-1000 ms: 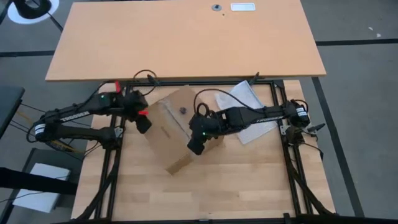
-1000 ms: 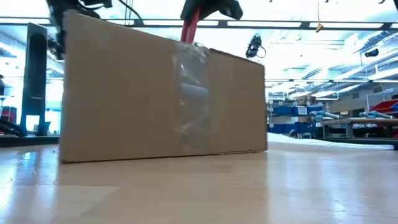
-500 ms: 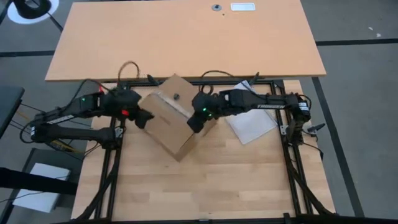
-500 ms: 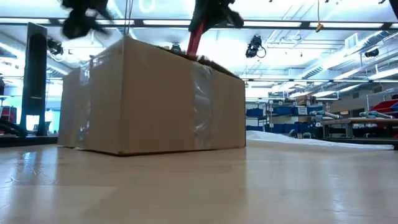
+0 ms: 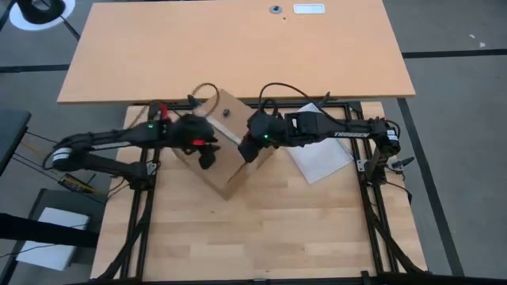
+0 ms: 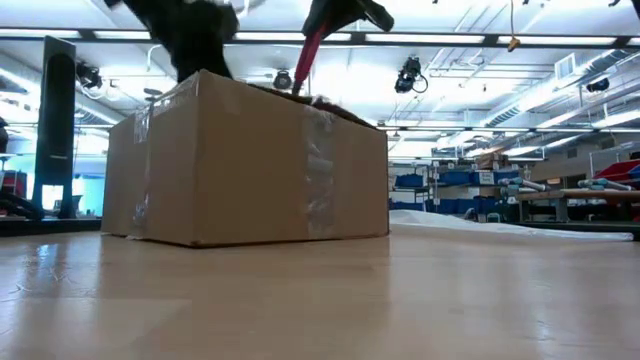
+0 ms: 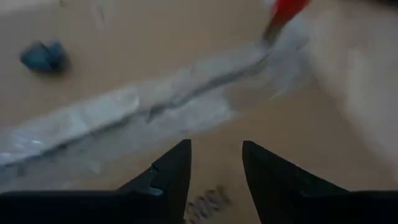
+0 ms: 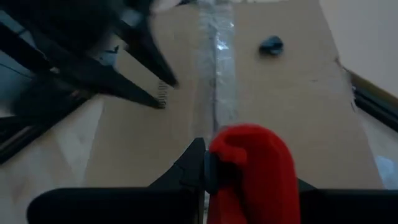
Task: Unpack boxes
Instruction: Open the cardboard box using the cutter
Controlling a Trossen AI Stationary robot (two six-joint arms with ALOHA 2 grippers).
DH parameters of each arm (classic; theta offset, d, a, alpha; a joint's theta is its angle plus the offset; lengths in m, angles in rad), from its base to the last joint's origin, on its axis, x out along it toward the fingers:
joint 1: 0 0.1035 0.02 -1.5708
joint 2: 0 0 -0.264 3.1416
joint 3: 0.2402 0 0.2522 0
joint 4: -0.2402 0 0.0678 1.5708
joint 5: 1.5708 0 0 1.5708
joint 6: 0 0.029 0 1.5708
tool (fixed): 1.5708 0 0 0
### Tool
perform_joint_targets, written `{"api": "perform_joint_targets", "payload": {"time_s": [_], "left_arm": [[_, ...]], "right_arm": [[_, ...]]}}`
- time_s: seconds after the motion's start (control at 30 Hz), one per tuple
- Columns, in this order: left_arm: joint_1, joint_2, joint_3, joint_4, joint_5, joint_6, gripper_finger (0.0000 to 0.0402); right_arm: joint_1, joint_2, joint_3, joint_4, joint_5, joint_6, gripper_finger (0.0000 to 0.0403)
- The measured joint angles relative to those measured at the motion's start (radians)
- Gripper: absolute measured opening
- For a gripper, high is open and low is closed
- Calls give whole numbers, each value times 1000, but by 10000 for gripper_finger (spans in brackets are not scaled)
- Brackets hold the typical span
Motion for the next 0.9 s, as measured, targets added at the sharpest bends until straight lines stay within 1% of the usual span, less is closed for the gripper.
{"api": "perform_joint_targets", "payload": {"time_s": [0.13,0.27,0.43,0.53,0.67,0.8,0.9], "left_arm": [[0,75,-54,41,-4,4,156],[0,98,-92,86,0,-1,156],[0,96,-102,104,0,-6,156],[0,94,-103,105,-1,-6,156],[0,90,-103,105,-1,-9,156],[0,90,-104,108,-1,-9,156],[0,90,-104,108,0,-9,156]], "right_arm": [[1,0,2,33,20,-9,58],[0,12,2,44,32,-10,58],[2,37,-4,43,22,-3,58],[6,38,-13,3,3,5,58],[13,40,-33,-23,9,5,58],[14,39,-32,-9,0,-10,58],[14,39,-32,-12,24,-37,58]]}}
